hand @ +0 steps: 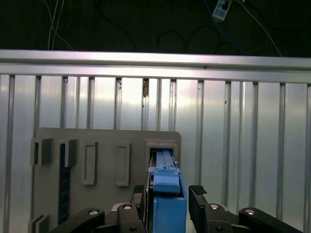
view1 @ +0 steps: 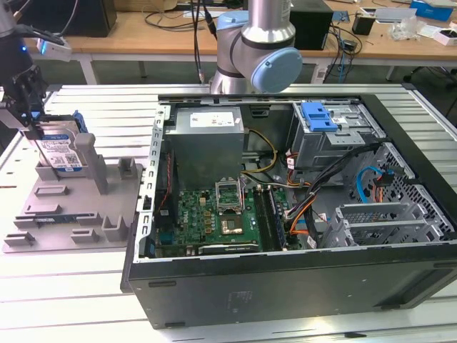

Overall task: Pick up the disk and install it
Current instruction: 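Pick up the disk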

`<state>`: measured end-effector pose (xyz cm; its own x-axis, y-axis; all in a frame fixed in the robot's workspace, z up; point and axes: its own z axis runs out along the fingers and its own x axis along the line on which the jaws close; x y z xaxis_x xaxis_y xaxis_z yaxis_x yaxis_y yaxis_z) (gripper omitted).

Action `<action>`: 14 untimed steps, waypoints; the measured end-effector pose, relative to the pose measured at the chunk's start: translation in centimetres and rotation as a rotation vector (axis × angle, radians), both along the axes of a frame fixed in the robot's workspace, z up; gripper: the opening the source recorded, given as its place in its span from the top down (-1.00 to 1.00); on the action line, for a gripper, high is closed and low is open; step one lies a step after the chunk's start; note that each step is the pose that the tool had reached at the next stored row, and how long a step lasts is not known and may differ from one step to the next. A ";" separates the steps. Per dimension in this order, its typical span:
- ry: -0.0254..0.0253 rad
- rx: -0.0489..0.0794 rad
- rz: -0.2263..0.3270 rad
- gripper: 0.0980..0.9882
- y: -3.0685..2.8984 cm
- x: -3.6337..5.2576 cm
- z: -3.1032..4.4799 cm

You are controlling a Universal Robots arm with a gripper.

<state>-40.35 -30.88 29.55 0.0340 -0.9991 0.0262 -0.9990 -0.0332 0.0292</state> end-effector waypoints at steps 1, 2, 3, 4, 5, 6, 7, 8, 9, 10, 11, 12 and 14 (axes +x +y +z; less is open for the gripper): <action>0.0000 0.000 0.000 0.14 0.00 -0.03 -0.01; 0.0001 0.000 0.000 0.30 0.00 -0.07 -0.02; 0.0000 0.000 0.000 0.30 0.00 -0.10 -0.04; 0.0000 0.000 0.000 0.30 0.00 -0.12 -0.05; 0.0000 0.000 0.000 0.30 0.00 -0.14 -0.07; 0.0001 0.000 0.000 0.30 0.00 -0.17 -0.08; 0.0001 0.000 0.000 0.30 0.00 -0.19 -0.09; 0.0000 0.000 0.000 0.30 0.00 -0.22 -0.12; 0.0001 0.000 0.000 0.30 0.00 -0.23 -0.13; 0.0001 0.000 0.000 0.30 0.00 -0.23 -0.15; 0.0001 0.000 0.000 0.30 0.00 -0.23 -0.16; 0.0001 0.000 0.000 0.30 0.00 -0.23 -0.15; 0.0000 -0.001 0.000 0.30 0.00 -0.24 -0.16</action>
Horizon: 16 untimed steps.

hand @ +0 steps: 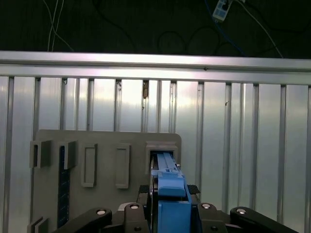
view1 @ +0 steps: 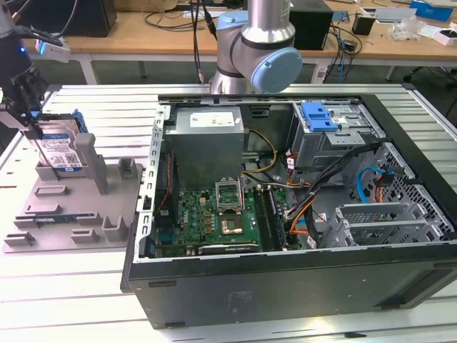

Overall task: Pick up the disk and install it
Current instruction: 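Pick up the disk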

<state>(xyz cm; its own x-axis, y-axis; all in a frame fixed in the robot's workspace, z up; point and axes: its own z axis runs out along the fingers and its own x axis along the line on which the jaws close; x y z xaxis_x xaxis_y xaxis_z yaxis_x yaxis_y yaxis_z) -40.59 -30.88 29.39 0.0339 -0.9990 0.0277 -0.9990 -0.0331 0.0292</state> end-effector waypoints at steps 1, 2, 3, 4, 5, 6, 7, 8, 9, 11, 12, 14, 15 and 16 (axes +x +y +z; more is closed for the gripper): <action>0.0000 -0.001 0.000 0.30 0.00 0.00 0.00; 0.0001 -0.001 0.000 0.30 0.00 0.00 0.01; 0.0000 -0.001 0.000 0.30 0.00 0.00 0.00; 0.0000 -0.001 0.000 0.30 0.00 0.00 0.00; 0.0001 -0.002 0.000 0.30 0.00 0.00 0.00; 0.0001 -0.002 0.000 0.30 0.00 0.00 0.00; 0.0000 -0.002 0.000 0.30 0.00 0.00 0.00; 0.0000 -0.002 0.000 0.30 0.00 0.00 0.00; 0.0000 -0.002 0.000 0.30 0.00 0.00 0.00; 0.0001 -0.002 0.000 0.30 0.00 0.00 0.00; 0.0000 -0.002 0.000 0.30 0.00 0.00 0.00; 0.0000 -0.002 0.000 0.30 0.00 0.00 0.00; 0.0001 -0.002 0.000 0.30 0.00 0.00 -0.03; -0.0011 -0.002 0.000 0.30 0.00 0.00 -0.10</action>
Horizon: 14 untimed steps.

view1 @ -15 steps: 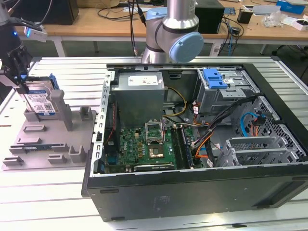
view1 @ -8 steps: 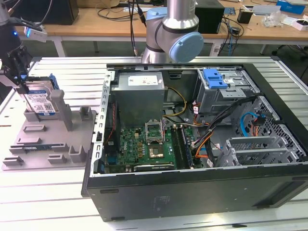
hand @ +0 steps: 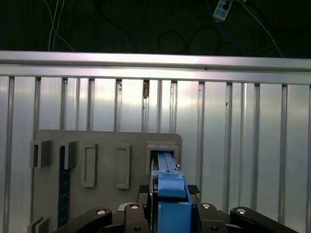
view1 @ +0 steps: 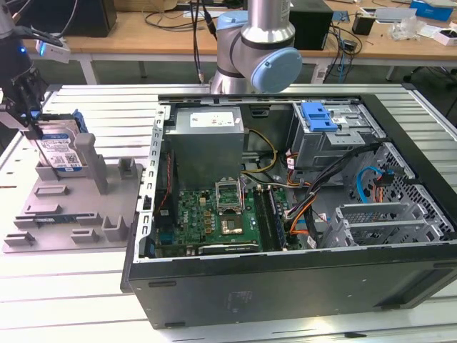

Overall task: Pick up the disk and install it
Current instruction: 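Pick up the disk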

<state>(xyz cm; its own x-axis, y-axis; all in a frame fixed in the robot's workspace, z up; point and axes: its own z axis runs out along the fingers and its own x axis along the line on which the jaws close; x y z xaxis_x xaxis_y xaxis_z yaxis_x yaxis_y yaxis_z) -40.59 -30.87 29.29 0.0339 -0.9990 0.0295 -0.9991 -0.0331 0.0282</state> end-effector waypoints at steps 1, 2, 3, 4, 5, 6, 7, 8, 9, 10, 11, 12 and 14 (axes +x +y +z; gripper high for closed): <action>-0.0075 0.000 0.000 0.30 0.00 0.00 -0.08; -0.0078 0.000 0.000 0.30 0.00 0.00 -0.08; -0.0081 0.000 0.000 0.30 0.00 0.00 -0.09; -0.0081 0.000 0.000 0.30 0.00 0.00 -0.10; -0.0081 0.000 0.000 0.30 0.00 0.00 -0.10; -0.0081 0.000 0.000 0.30 0.00 0.00 -0.10; -0.0081 0.000 0.000 0.30 0.00 0.00 -0.10; -0.0081 0.000 0.000 0.34 0.00 0.00 -0.10; -0.0081 0.000 0.000 0.39 0.00 0.00 -0.10; -0.0081 0.000 0.000 0.39 0.00 0.00 -0.11; -0.0081 0.000 0.000 0.39 0.00 0.00 -0.12; -0.0081 0.000 0.000 0.39 0.00 0.00 -0.12; -0.0081 0.000 0.000 0.39 0.00 0.00 -0.12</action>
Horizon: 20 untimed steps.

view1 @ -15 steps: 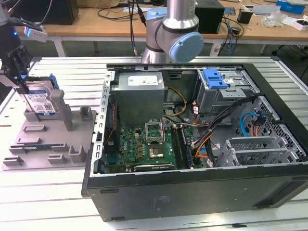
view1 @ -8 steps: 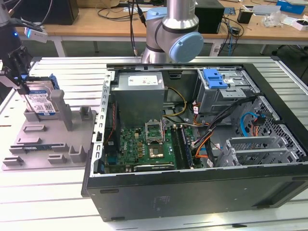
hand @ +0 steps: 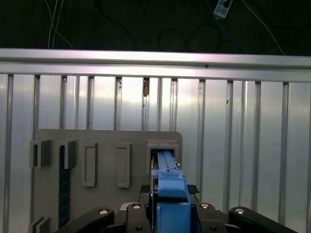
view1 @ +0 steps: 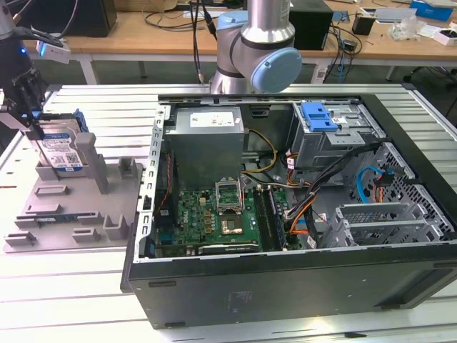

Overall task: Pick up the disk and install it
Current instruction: 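Pick up the disk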

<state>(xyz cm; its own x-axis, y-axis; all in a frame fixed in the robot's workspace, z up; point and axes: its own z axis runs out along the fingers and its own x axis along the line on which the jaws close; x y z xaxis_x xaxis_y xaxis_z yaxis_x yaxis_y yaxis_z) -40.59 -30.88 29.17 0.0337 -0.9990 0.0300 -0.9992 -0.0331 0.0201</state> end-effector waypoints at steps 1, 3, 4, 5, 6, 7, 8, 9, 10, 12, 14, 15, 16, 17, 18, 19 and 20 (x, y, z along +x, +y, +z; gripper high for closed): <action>0.0000 0.000 0.000 0.39 0.00 0.00 0.00; 0.0000 0.000 0.000 0.39 0.00 0.00 0.00; -0.0001 0.000 0.000 0.39 0.00 0.00 0.00; -0.0005 0.000 0.000 0.39 0.00 0.00 0.01; -0.0005 0.000 0.000 0.39 0.00 0.00 0.06; -0.0002 0.000 0.000 0.39 0.00 0.00 0.14; 0.0000 0.000 0.000 0.39 0.00 0.00 0.23; -0.0002 0.000 0.000 0.39 0.00 0.00 0.33; 0.0000 0.000 0.000 0.39 0.00 0.00 0.46; -0.0001 0.000 0.000 0.39 0.00 0.00 0.73; -0.0001 0.000 0.000 0.39 0.00 0.00 1.07; -0.0001 0.000 0.000 0.39 0.00 0.00 1.22; -0.0001 0.000 0.000 0.39 0.00 0.00 1.38; -0.0001 0.000 0.000 0.39 0.00 0.00 1.58; 0.0000 0.000 0.000 0.39 0.00 0.00 1.84; -0.0001 0.000 0.000 0.39 0.00 0.00 2.02; -0.0001 0.000 0.000 0.39 0.00 0.00 2.21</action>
<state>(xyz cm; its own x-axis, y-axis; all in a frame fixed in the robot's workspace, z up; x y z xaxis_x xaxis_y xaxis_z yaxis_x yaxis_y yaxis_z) -40.59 -30.88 31.38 0.0337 -0.9990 0.0300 -0.9993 -0.0331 0.0200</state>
